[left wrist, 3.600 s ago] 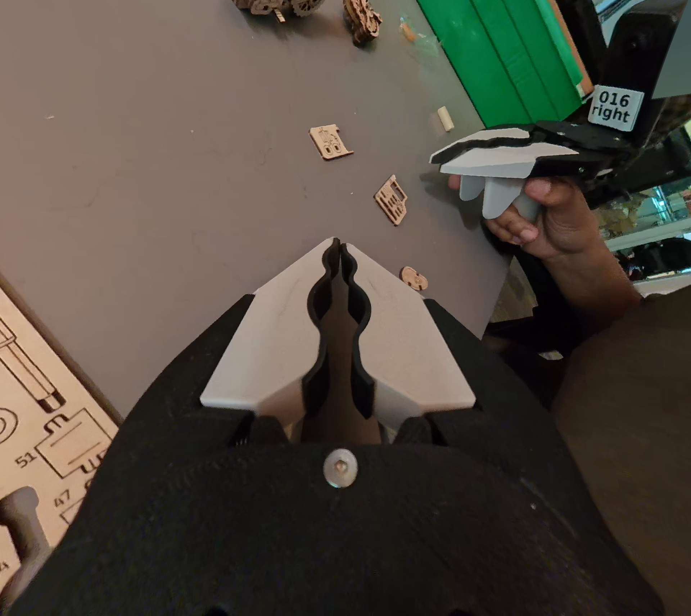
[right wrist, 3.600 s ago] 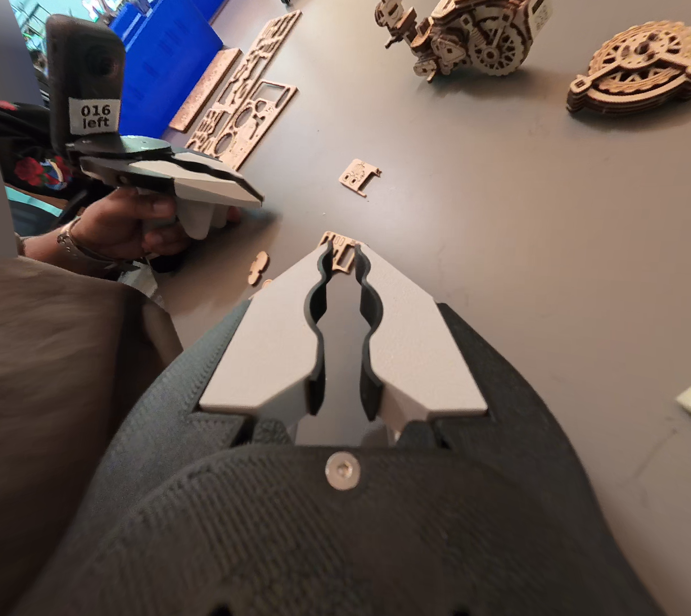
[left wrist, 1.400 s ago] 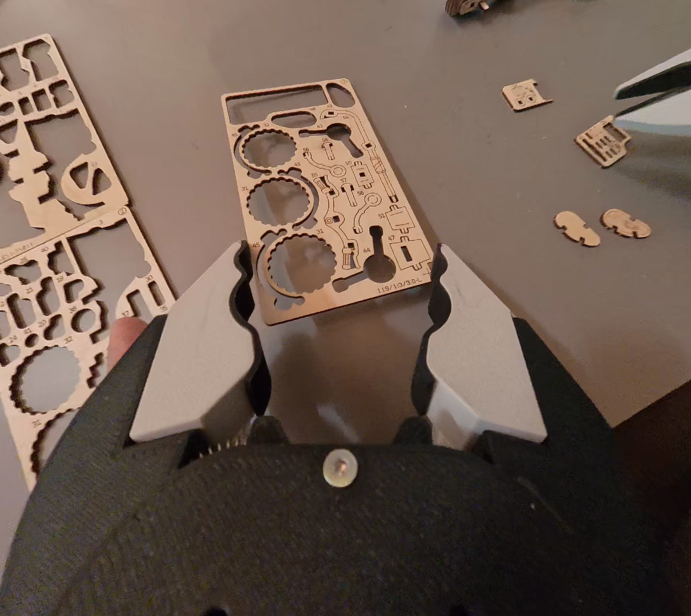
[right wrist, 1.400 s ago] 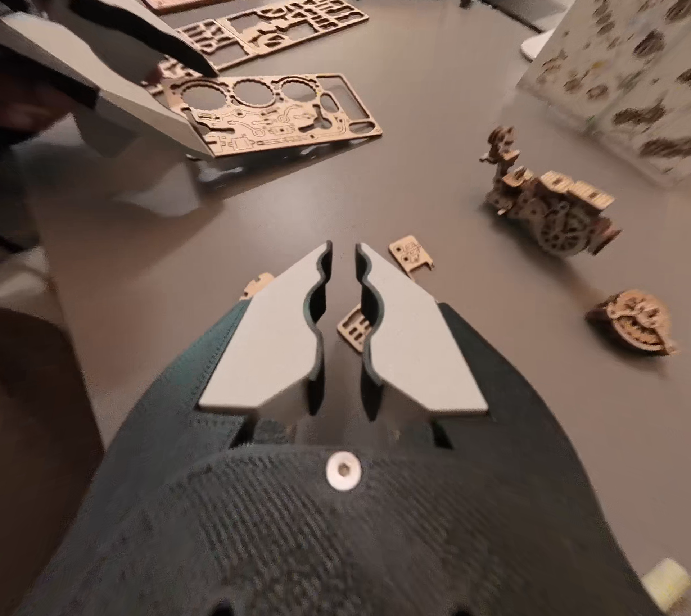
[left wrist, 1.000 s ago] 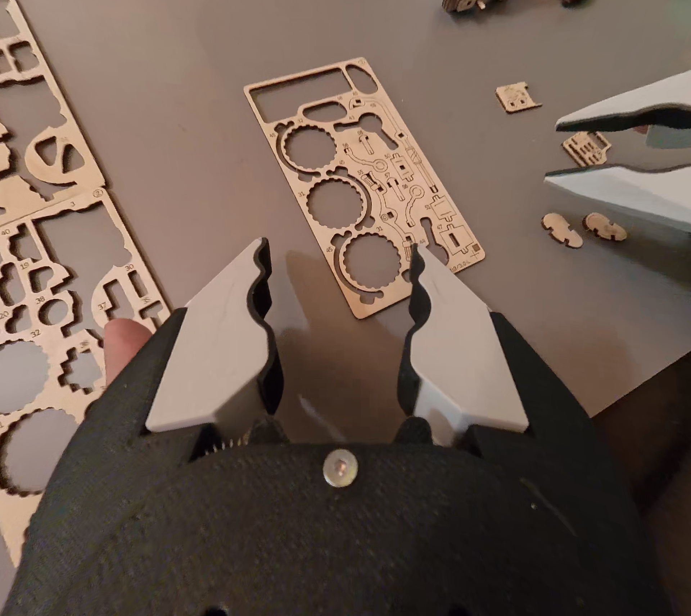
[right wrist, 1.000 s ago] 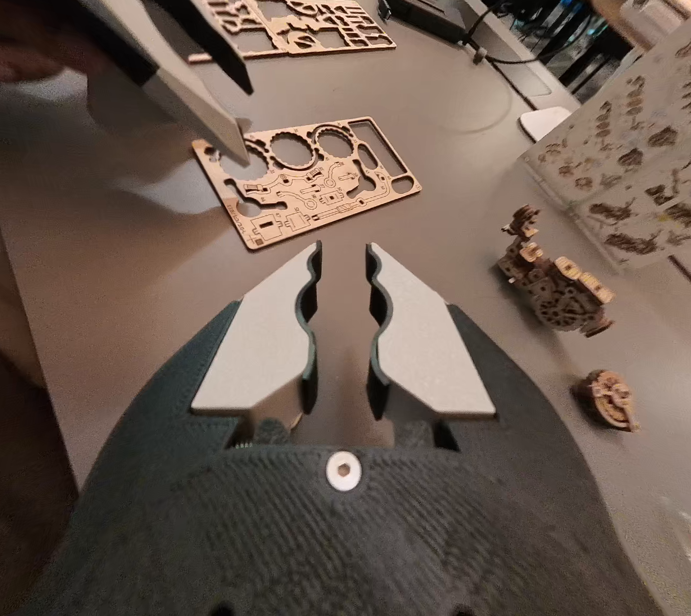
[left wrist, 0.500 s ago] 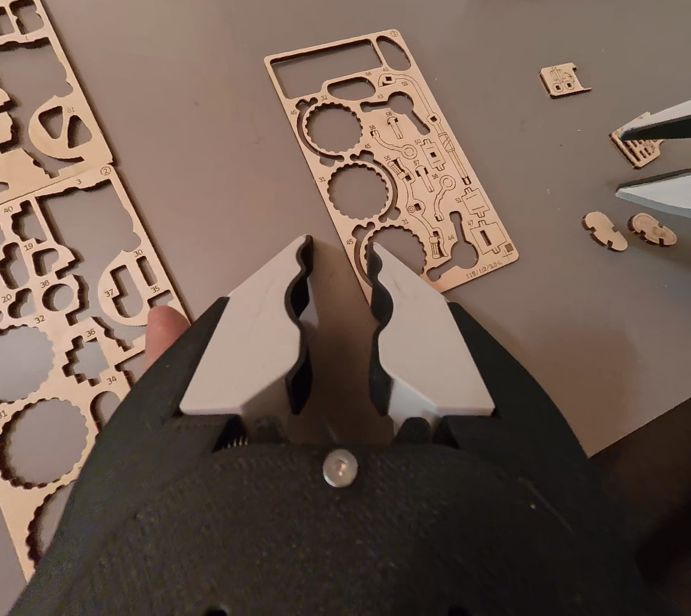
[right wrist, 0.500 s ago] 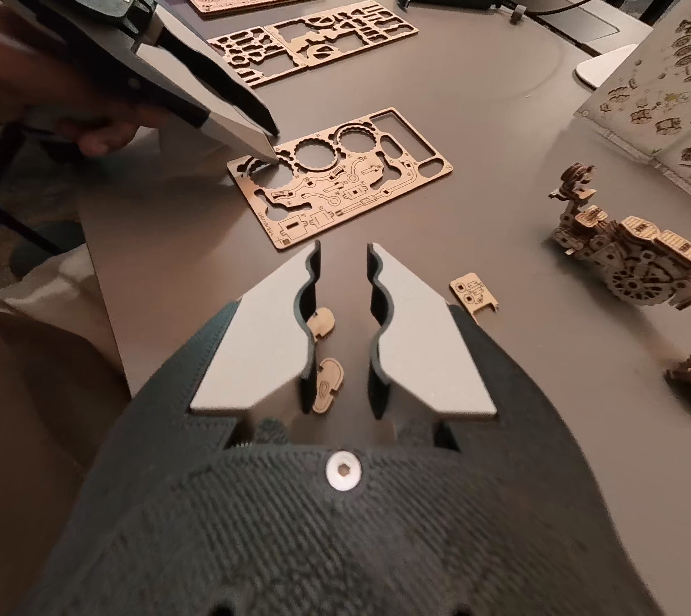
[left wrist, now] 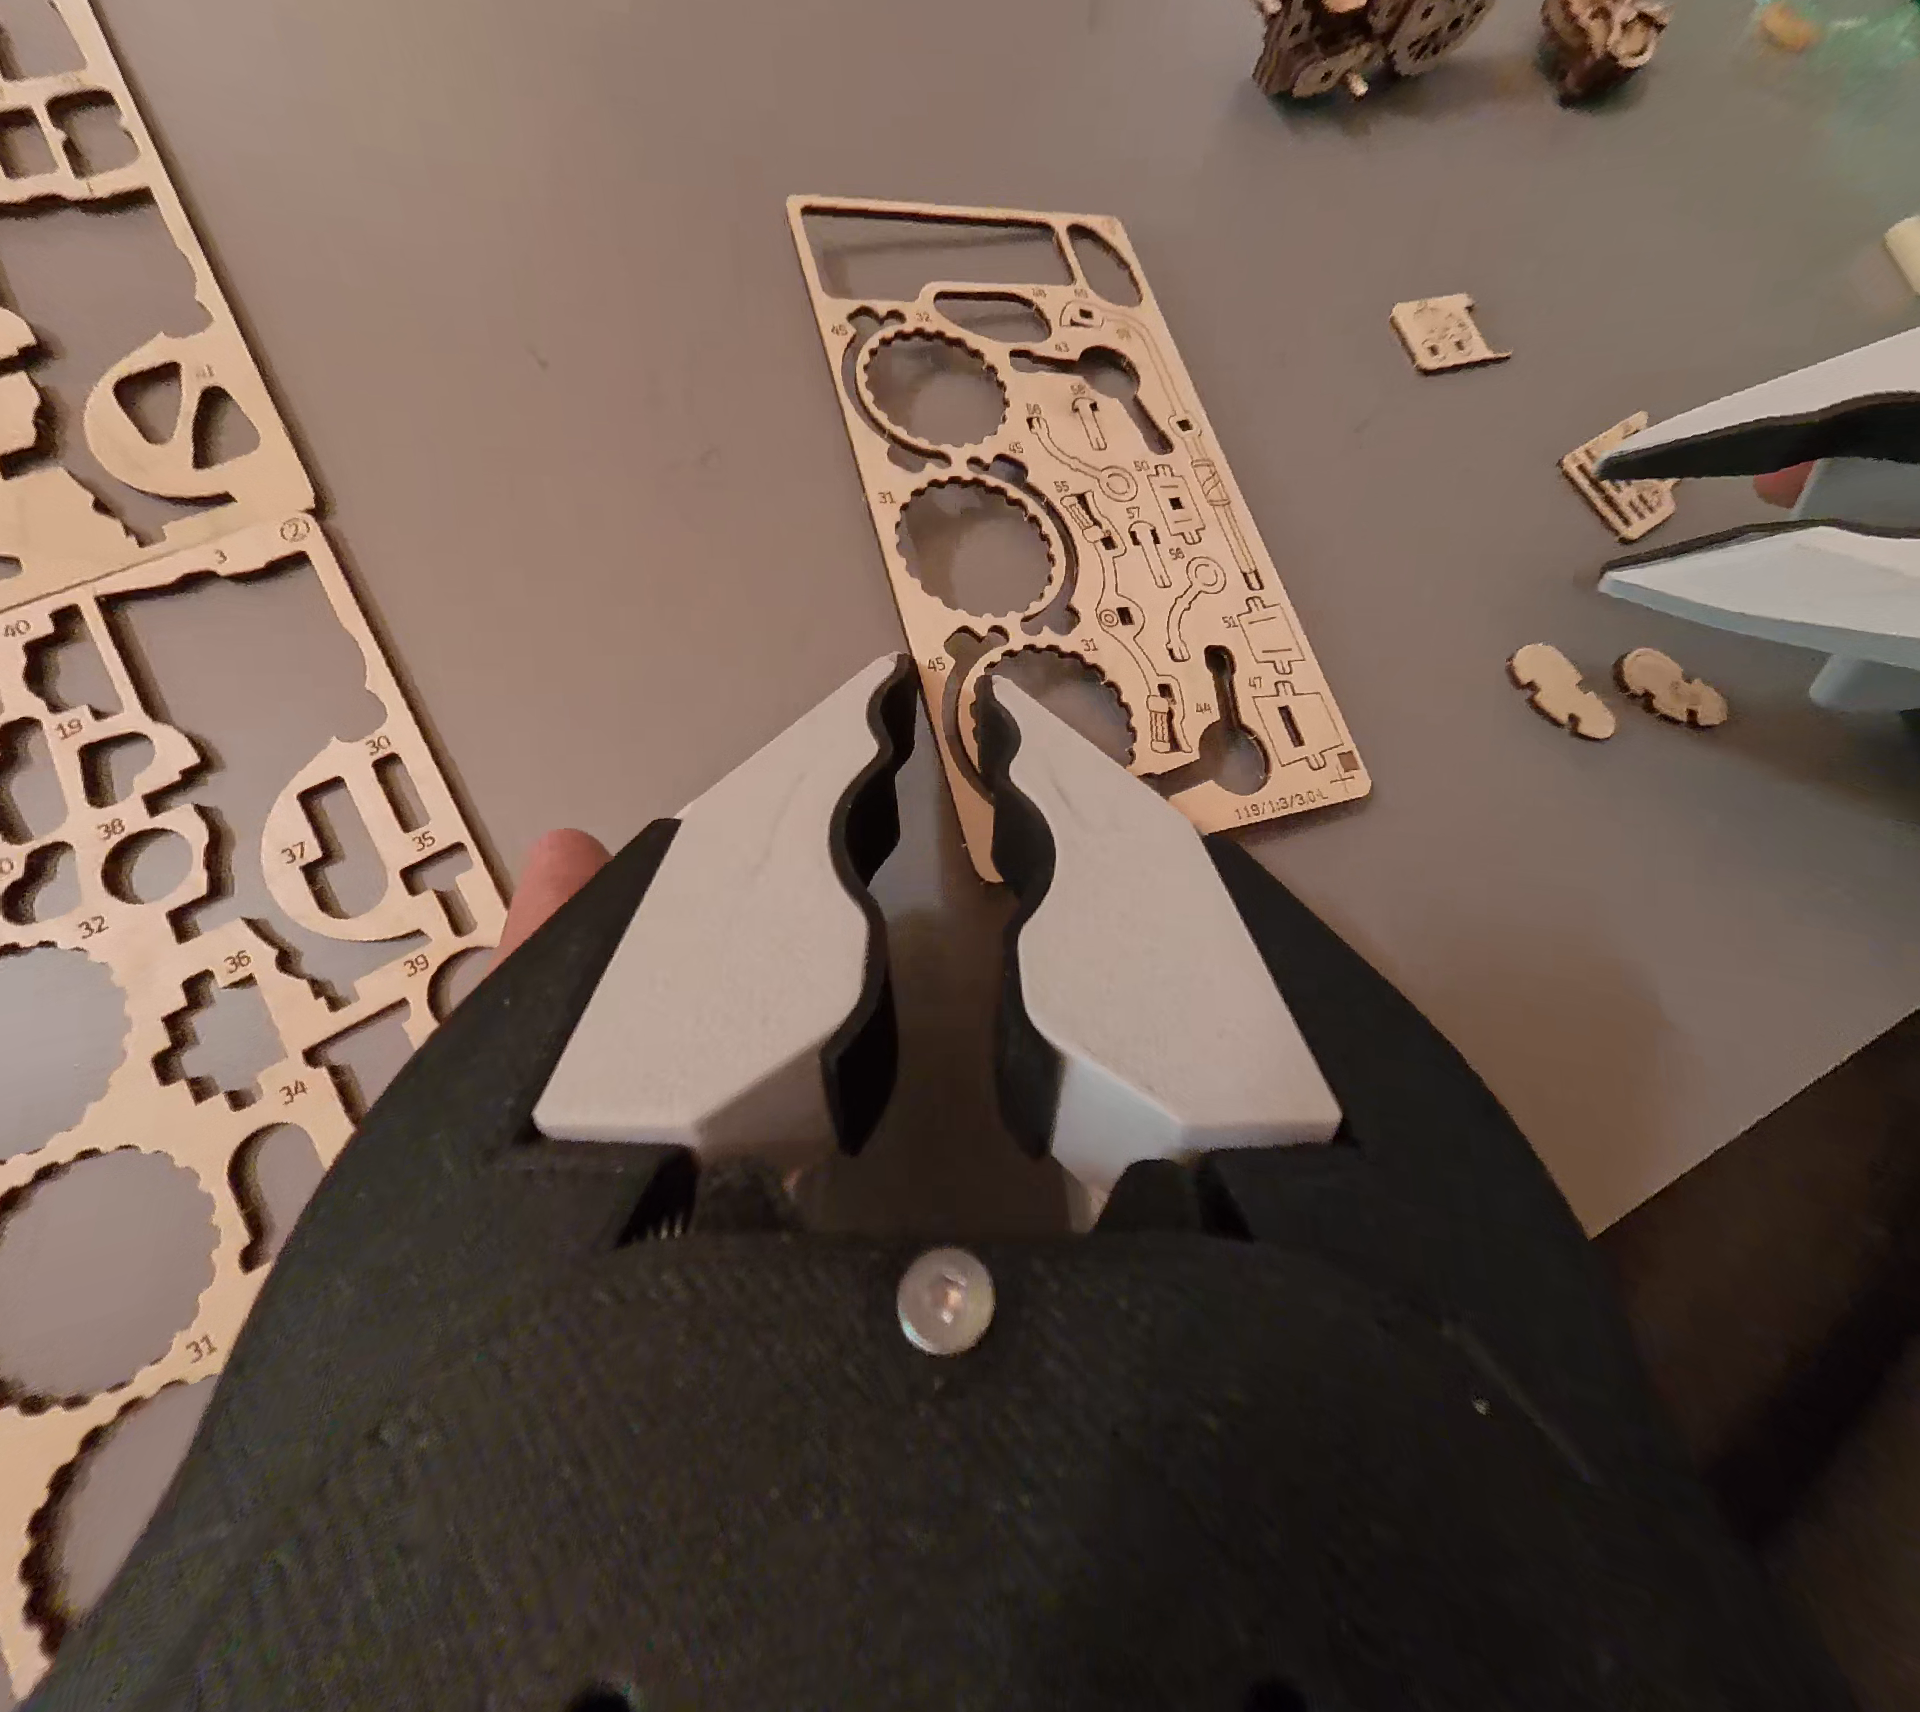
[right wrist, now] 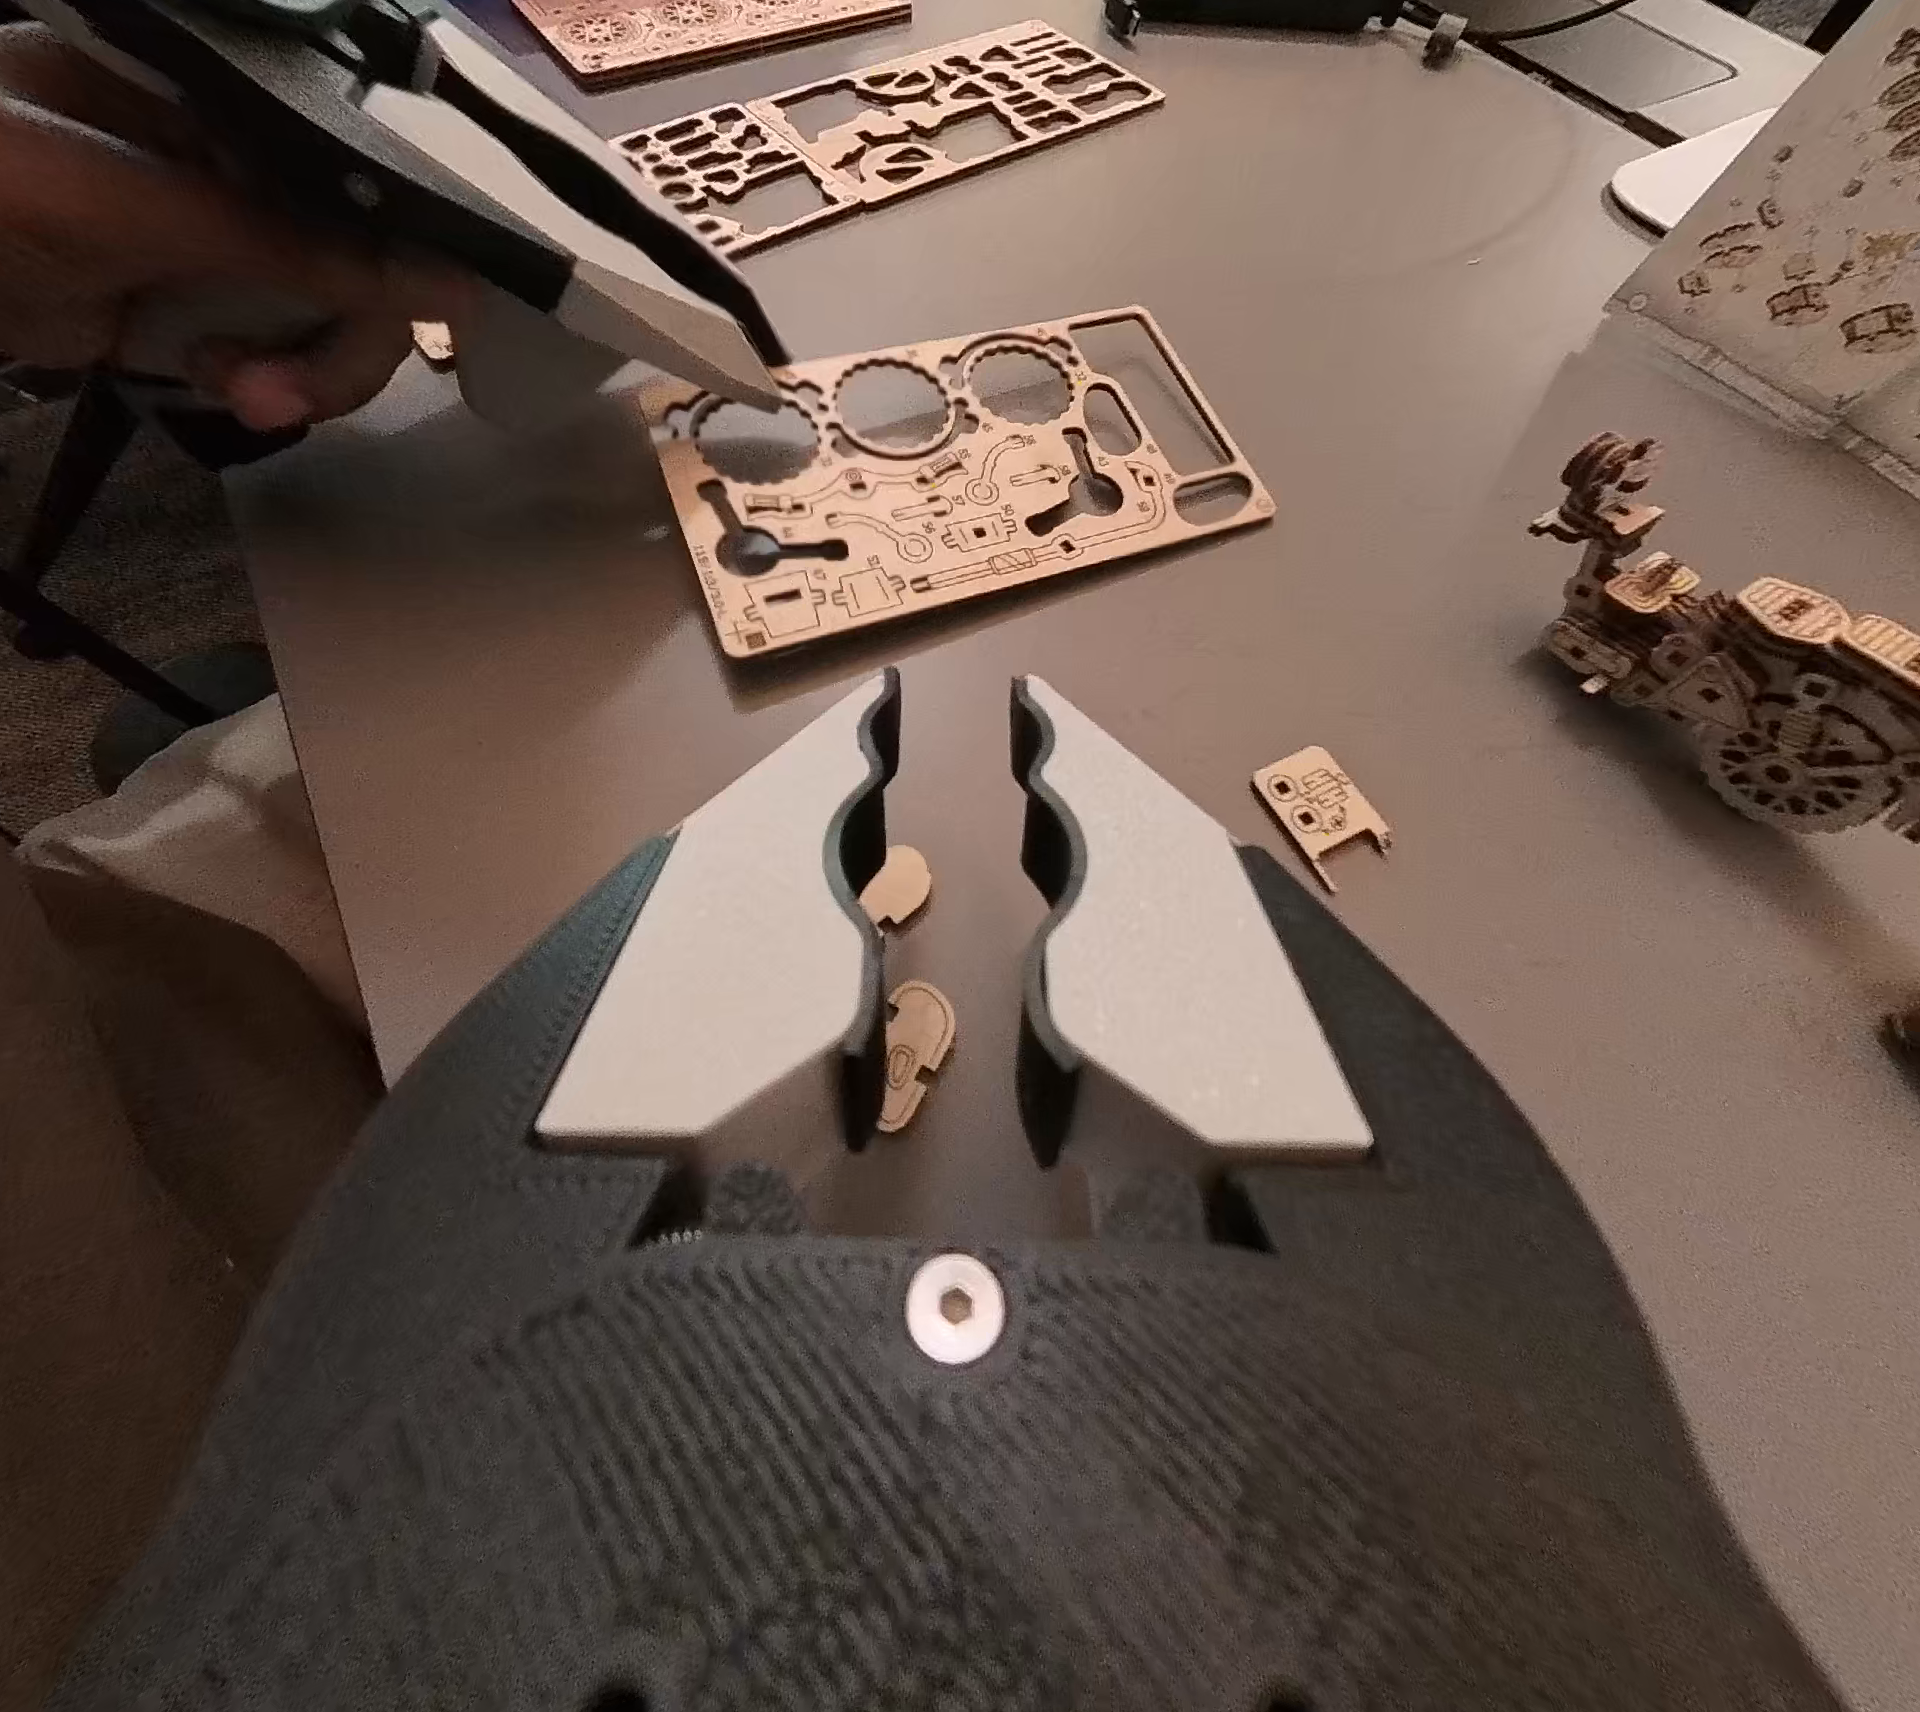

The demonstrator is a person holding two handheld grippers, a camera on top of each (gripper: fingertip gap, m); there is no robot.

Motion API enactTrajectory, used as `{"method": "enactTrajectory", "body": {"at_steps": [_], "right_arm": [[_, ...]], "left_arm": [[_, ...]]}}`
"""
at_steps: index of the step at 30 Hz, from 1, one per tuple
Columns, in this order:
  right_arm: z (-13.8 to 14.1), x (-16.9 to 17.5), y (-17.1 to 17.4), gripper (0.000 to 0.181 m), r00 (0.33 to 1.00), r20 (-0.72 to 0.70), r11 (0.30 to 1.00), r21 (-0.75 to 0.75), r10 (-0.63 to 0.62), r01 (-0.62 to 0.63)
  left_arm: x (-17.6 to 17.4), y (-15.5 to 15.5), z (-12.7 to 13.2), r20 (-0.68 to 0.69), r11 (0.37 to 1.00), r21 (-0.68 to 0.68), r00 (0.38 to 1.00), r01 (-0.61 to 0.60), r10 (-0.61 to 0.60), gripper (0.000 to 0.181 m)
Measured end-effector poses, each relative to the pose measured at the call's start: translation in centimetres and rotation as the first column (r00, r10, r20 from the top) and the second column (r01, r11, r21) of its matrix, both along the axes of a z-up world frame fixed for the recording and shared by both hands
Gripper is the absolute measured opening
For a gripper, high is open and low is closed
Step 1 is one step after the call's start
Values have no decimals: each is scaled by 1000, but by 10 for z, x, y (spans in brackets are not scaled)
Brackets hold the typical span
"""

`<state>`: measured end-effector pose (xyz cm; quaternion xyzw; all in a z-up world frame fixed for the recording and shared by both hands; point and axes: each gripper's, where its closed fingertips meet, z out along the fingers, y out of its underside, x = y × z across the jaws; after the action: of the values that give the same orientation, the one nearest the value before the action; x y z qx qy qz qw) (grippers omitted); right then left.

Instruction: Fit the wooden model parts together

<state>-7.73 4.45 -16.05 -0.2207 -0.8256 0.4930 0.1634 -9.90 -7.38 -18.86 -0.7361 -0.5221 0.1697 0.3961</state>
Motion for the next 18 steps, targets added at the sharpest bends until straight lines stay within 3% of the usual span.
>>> {"method": "enactTrajectory", "body": {"at_steps": [11, 18], "right_arm": [[-1, 2, -1, 20, 1000, -8, 1000, 1, 25, -25], [1, 16, -14, 32, 972, -205, 987, 136, 116, -89]], "left_arm": [[0, 3, 10, 3, 994, 105, 1000, -11, 10, 9], [3, 7, 10, 15, 993, 115, 1000, 3, -4, 9]]}}
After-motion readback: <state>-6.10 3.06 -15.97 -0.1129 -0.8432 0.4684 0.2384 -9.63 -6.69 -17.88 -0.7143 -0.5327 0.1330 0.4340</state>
